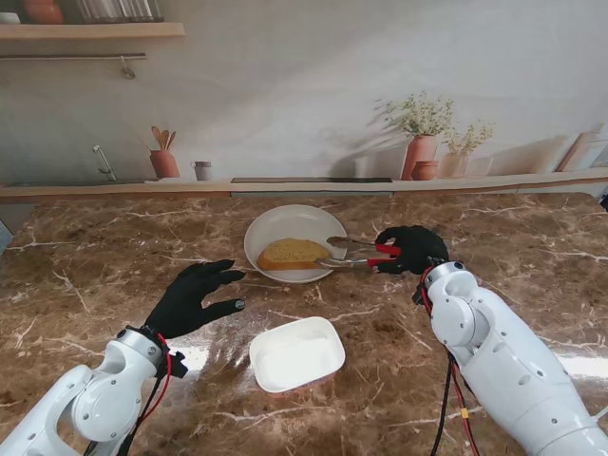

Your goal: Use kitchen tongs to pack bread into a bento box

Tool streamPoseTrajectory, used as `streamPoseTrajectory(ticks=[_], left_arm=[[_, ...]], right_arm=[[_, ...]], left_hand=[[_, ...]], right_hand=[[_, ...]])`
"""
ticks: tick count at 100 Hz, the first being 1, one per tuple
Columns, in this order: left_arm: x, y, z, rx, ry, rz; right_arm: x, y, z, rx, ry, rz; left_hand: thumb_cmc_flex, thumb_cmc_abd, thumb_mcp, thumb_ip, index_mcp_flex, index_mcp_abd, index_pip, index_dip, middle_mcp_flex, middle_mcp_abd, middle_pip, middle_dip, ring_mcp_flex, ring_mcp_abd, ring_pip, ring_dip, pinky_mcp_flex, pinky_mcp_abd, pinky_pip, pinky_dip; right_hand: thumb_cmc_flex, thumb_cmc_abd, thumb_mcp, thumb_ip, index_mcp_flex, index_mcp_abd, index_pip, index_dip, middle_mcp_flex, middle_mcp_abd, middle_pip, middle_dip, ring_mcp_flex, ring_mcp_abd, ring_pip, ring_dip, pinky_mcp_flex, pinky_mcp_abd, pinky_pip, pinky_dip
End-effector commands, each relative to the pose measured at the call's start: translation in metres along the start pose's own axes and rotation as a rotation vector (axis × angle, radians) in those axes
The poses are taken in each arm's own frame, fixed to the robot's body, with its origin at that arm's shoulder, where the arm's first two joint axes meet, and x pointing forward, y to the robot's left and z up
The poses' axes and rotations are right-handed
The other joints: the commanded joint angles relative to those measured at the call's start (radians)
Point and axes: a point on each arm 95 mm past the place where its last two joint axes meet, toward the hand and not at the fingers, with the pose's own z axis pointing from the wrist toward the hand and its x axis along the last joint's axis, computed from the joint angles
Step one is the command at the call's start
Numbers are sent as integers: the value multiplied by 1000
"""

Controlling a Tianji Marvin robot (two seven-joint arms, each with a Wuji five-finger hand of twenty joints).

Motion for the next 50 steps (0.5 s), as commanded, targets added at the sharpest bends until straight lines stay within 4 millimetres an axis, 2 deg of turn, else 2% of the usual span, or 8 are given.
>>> streamPoseTrajectory(ticks=[1,32,50], left_arm=[[-2,4,-2,-4,-10,-6],[-8,6,-5,4,-25,-12],[-9,7,-6,7,-30,-15]], right_arm=[[0,-2,2,32,-10,-6],[4,-7,11,94,-19,-21],[11,-4,14,96,-9,-43]], left_hand=[[-1,14,-37,31,9,-29,15,7,-19,-9,-11,-3,-45,-49,-25,-11,-13,-12,-49,13],[0,14,-37,31,6,-30,13,6,-19,-8,-13,-4,-46,-49,-26,-12,-13,-11,-51,13],[1,14,-37,31,6,-27,12,6,-19,-9,-13,-4,-47,-50,-26,-12,-13,-13,-52,13]], right_hand=[[54,50,58,71,0,-2,11,22,24,-64,31,-8,25,-36,4,18,8,-18,35,5],[43,47,57,69,-15,13,2,16,12,-58,31,-11,21,-35,8,27,7,-19,37,5],[31,42,59,67,-25,25,-5,13,6,-54,32,-11,21,-37,18,34,12,-26,44,10]])
